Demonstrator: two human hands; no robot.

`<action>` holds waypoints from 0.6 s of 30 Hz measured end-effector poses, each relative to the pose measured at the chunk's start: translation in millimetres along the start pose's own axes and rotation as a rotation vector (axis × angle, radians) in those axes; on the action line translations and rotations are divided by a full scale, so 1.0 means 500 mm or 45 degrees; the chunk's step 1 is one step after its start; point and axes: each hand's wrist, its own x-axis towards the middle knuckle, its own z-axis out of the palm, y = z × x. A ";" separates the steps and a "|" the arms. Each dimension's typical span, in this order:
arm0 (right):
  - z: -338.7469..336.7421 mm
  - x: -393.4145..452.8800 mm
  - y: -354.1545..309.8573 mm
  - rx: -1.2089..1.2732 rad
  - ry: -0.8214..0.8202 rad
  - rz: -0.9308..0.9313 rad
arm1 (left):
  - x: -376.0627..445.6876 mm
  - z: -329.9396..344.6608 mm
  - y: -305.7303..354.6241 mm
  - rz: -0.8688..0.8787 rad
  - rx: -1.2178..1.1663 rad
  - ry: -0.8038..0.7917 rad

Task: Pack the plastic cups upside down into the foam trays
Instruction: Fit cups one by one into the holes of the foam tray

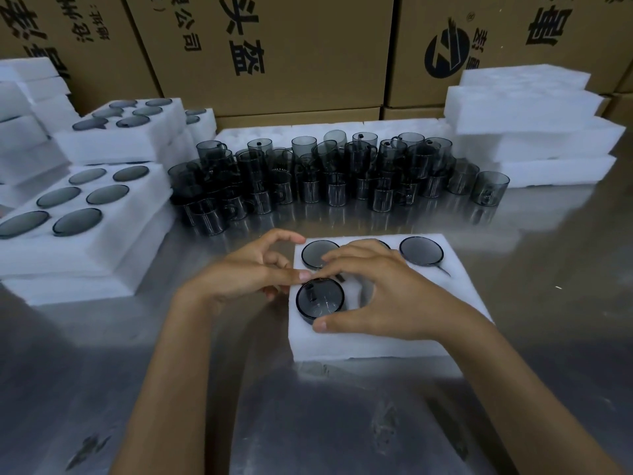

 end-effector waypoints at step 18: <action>-0.019 0.001 0.014 0.347 0.128 0.147 | 0.062 -0.014 -0.071 0.265 0.101 1.419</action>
